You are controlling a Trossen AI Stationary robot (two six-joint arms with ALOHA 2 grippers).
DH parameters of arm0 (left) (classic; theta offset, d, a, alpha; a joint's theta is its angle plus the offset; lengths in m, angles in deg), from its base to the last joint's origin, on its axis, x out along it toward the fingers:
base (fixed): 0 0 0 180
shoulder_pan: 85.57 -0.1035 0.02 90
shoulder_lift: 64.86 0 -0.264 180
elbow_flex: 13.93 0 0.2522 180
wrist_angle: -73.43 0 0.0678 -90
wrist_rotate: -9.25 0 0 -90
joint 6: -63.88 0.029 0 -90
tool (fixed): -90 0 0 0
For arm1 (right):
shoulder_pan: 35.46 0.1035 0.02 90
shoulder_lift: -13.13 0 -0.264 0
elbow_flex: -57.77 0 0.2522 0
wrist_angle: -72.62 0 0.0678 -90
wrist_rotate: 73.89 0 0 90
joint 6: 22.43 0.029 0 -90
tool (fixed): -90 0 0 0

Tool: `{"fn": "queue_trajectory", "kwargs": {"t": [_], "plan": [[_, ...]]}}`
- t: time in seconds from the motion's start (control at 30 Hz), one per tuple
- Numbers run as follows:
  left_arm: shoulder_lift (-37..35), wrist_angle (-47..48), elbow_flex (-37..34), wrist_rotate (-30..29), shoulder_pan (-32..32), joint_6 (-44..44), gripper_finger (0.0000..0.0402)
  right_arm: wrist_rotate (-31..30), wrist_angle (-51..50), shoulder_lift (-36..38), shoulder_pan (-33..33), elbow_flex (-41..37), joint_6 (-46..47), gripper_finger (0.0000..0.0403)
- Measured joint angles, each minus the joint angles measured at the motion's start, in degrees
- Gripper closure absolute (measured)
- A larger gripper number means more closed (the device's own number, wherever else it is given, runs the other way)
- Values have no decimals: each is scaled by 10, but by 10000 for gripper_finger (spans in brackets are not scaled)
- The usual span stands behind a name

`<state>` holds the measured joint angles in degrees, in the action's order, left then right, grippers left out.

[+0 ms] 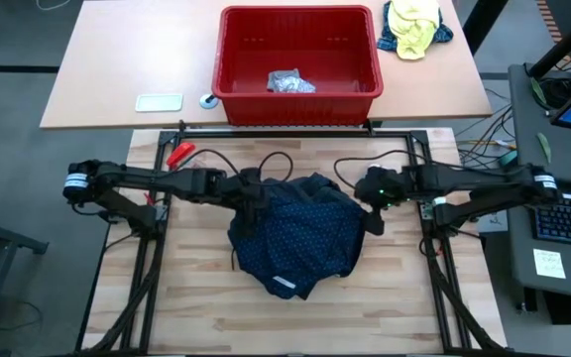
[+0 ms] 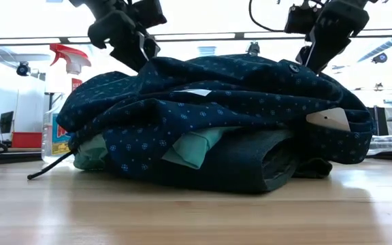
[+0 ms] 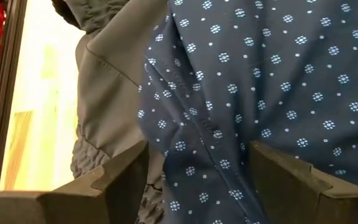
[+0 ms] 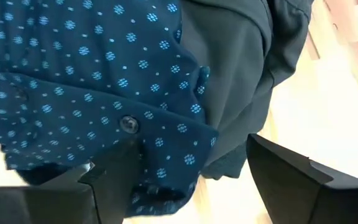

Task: Fold Laundry from Bin
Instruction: Fold the blue polo shirt

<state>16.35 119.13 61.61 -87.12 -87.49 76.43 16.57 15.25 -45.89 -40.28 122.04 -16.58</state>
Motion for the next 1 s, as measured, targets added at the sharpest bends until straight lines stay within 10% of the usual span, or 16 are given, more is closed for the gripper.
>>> {"fn": "queue_trajectory", "kwargs": {"t": [0.37,0.63,0.8,1.0], "plan": [[4,-4,-4,0,0,-25,160,0,44,-12,0,-15,-6,208],[38,-3,-5,0,17,-27,281,0,55,-12,0,-16,-10,377],[42,8,-5,0,23,-37,387,-4,54,-11,0,-15,-23,389],[24,46,-5,-4,24,-120,385,-69,19,-11,-4,12,-88,391]]}}
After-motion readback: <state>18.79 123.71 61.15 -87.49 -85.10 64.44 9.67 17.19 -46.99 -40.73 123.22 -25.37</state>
